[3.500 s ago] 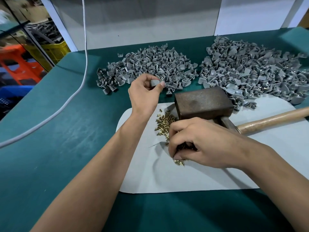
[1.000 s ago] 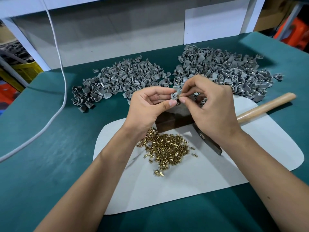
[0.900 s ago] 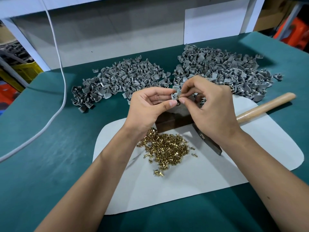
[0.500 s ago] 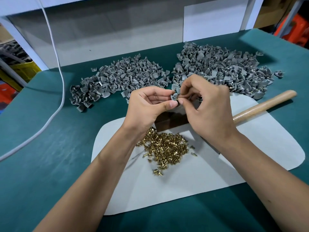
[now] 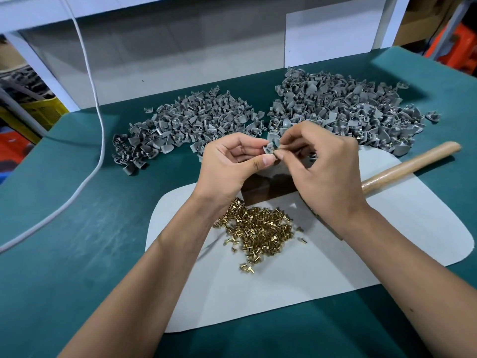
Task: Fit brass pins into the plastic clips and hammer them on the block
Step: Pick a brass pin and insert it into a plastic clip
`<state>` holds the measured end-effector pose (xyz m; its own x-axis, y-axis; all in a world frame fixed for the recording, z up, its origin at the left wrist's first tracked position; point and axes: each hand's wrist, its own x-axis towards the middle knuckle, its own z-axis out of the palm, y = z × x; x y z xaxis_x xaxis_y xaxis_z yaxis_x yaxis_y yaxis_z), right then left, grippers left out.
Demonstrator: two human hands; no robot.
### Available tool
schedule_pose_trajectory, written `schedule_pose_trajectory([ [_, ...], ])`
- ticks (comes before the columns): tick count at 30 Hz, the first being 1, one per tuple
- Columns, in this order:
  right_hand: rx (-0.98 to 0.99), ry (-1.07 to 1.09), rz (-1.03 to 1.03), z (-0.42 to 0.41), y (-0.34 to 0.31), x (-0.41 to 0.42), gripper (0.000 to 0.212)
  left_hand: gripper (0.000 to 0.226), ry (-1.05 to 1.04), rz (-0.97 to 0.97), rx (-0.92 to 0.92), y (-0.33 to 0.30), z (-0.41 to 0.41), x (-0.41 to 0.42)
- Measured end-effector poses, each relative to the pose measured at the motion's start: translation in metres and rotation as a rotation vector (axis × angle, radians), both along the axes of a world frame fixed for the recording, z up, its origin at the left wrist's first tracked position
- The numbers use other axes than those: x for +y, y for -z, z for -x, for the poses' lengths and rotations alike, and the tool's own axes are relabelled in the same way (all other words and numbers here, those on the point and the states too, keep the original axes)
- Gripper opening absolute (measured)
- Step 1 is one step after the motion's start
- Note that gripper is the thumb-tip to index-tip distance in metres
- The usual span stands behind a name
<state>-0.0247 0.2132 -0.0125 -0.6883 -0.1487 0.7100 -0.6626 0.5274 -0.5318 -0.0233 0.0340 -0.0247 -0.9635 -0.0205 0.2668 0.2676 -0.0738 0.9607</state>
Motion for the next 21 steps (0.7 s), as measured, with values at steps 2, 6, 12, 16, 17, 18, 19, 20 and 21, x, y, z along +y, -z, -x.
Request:
schedule_pose_trajectory([
  [2,0.034,-0.002,-0.041,0.002,0.0,0.001,0.009,0.03,-0.003,-0.012,-0.004,0.001,0.001,-0.002],
  [6,0.07,-0.041,-0.102,0.005,0.0,0.005,0.007,0.029,0.021,-0.038,-0.014,-0.001,0.0,-0.001],
  [12,0.073,-0.046,-0.142,0.007,0.001,0.006,0.004,0.021,0.019,-0.087,-0.054,-0.004,-0.002,0.003],
  [16,0.045,-0.03,-0.12,0.008,0.002,0.006,0.005,0.013,-0.05,0.015,0.026,-0.002,-0.004,0.008],
  [17,0.039,-0.024,-0.112,0.008,0.002,0.006,0.005,0.014,-0.06,0.077,0.061,-0.002,-0.005,0.009],
  [18,0.032,-0.019,-0.105,0.008,0.002,0.007,0.005,0.017,-0.069,0.137,0.091,-0.002,-0.006,0.01],
  [19,0.025,-0.016,-0.1,0.008,0.001,0.007,0.004,0.021,-0.081,0.179,0.113,-0.003,-0.007,0.012],
  [20,0.019,-0.016,-0.095,0.008,0.001,0.007,0.004,0.024,-0.096,0.2,0.126,-0.003,-0.008,0.014],
  [21,0.014,-0.018,-0.09,0.008,0.001,0.007,0.004,0.025,-0.114,0.207,0.136,-0.002,-0.008,0.016],
])
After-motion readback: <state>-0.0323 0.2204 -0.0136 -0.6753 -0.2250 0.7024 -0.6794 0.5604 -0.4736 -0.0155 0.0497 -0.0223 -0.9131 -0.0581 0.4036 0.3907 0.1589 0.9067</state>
